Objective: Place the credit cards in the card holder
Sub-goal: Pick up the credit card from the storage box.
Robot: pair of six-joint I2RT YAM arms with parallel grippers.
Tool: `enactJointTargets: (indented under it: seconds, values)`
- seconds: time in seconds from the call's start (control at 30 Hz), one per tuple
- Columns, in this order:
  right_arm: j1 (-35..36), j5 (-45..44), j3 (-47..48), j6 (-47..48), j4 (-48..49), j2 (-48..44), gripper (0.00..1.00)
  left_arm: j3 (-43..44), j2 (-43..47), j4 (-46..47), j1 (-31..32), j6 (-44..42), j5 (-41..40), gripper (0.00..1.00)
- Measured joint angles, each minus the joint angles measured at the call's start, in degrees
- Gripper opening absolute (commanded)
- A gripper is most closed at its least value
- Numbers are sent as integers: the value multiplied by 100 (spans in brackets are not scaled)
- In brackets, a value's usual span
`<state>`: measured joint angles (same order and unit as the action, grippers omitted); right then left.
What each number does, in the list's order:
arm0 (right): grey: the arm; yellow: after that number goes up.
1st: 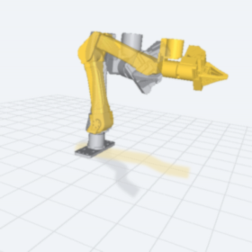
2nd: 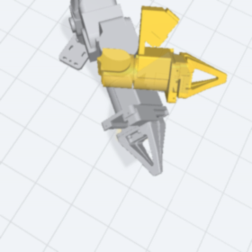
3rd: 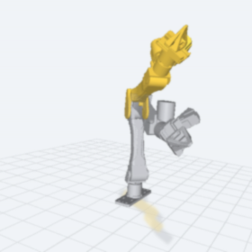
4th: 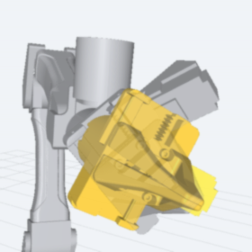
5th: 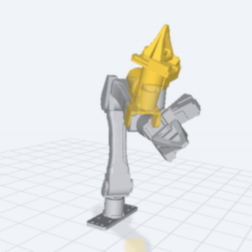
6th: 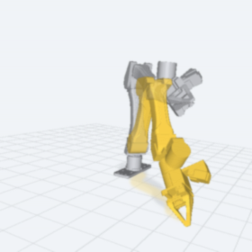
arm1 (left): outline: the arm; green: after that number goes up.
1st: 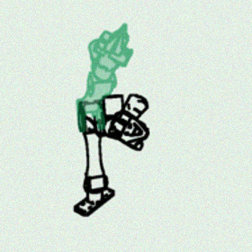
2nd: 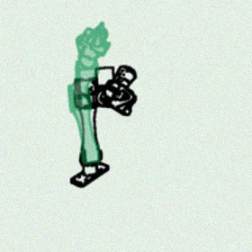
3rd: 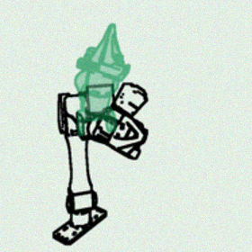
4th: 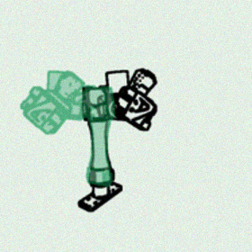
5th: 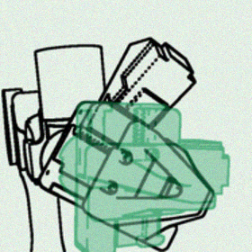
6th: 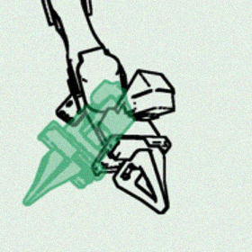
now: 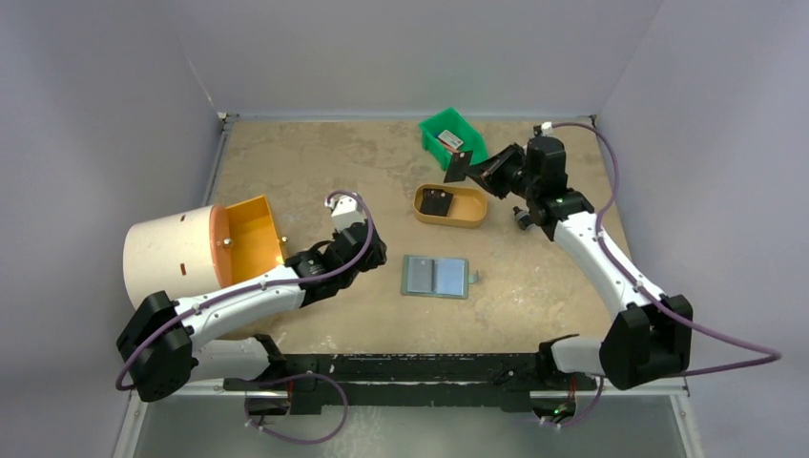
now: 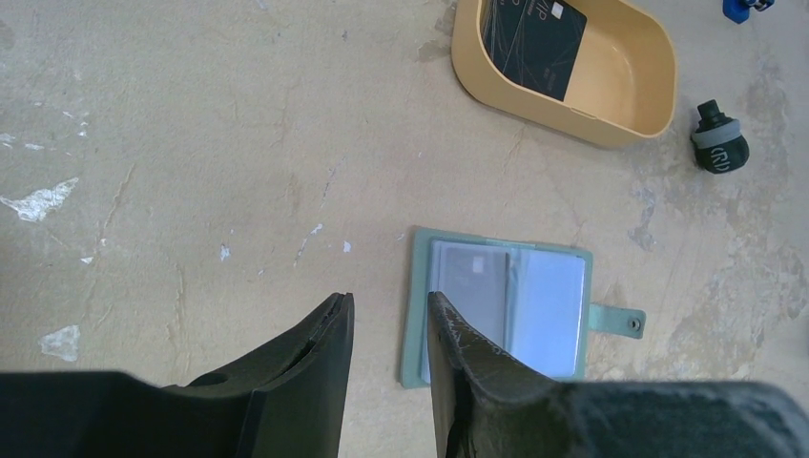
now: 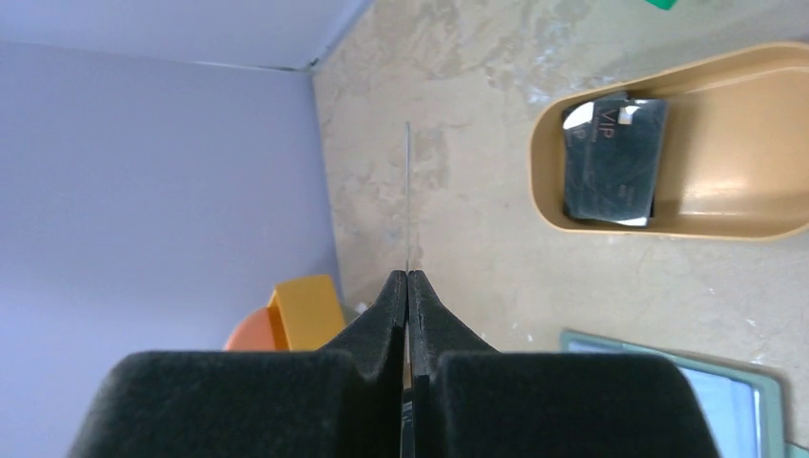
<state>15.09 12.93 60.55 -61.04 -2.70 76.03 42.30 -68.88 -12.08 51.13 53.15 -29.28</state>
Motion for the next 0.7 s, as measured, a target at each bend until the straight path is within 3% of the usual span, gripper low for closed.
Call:
enactJointTargets:
  seconds: [0.23, 0.47, 0.6, 0.7]
  values:
    - [-11, 264, 214, 612, -203, -376, 0, 26, 0, -26, 0, 24, -48, 33]
    - [59, 579, -479, 1368, -503, -1744, 0, 162, -2, -11, 0, -28, -212, 36]
    - [468, 649, -892, 1965, -614, -2166, 0, 107, -92, 446, -39, -129, -111, 42]
    - [988, 520, -1416, 2260, -647, -2247, 0, -146, -122, 1113, -48, -205, 28, 52]
